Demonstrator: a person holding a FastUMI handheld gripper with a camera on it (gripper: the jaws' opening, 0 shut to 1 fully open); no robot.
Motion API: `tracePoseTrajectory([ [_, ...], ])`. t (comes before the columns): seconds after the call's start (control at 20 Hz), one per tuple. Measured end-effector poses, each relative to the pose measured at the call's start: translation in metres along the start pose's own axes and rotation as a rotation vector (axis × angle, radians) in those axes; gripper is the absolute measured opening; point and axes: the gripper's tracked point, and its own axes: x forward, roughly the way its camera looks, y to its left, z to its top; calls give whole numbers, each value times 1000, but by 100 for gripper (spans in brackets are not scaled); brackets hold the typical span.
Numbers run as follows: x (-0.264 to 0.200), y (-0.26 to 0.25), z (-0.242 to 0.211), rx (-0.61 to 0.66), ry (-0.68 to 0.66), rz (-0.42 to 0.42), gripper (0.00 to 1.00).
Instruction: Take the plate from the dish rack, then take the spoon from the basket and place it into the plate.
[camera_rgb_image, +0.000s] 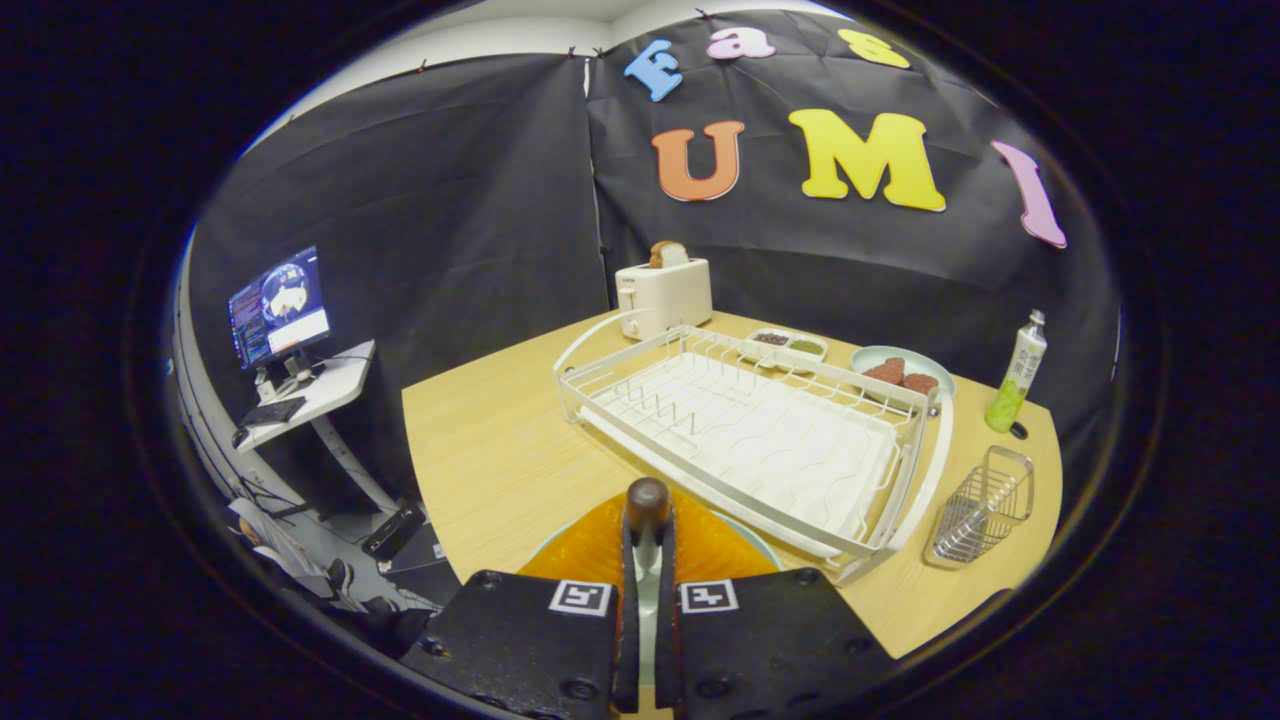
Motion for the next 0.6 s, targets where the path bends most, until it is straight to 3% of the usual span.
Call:
tracePoseTrajectory([
  [0.2,0,-10,-1,-73,0,-77,24],
  [0.4,-3,-15,11,-128,-62,-149,68],
  [0.6,-26,-22,40,-109,-207,-219,95],
])
